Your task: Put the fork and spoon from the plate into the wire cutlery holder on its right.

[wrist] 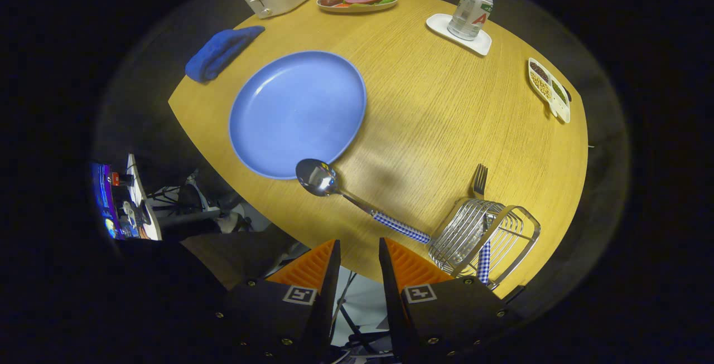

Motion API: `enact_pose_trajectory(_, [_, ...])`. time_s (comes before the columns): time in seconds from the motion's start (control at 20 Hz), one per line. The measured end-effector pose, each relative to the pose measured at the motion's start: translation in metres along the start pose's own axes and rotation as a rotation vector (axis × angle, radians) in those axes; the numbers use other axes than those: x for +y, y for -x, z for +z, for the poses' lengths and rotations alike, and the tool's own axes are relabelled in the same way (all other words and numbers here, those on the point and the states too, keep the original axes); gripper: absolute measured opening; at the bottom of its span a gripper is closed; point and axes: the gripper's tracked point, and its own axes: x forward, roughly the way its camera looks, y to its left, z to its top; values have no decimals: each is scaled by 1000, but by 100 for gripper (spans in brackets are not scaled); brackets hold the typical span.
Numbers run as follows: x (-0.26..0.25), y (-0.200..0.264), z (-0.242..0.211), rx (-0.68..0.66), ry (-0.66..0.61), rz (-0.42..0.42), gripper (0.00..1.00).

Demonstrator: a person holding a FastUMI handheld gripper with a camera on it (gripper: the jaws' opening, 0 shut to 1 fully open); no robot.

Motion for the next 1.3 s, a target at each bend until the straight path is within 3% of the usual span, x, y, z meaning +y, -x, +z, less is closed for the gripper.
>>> enact_pose_trajectory(0.3, [-18, -36, 23, 12, 312, -85, 43])
enact_pose_trajectory(0.5, [-14, -57, 25, 65, 431, -70, 42])
enact_pose_trajectory(0.55, [-10, -62, 29, 60, 439, -50, 43])
enact_pose_trajectory(0.6, [-13, -67, 31, 54, 449, -73, 36])
enact_pose_trajectory(0.65, [-11, -63, 30, 61, 444, -57, 16])
enact_pose_trajectory(1.05, [-3, -35, 28, 76, 367, -30, 16])
enact_pose_trajectory(1.3, [-6, -48, 22, 97, 306, -44, 15])
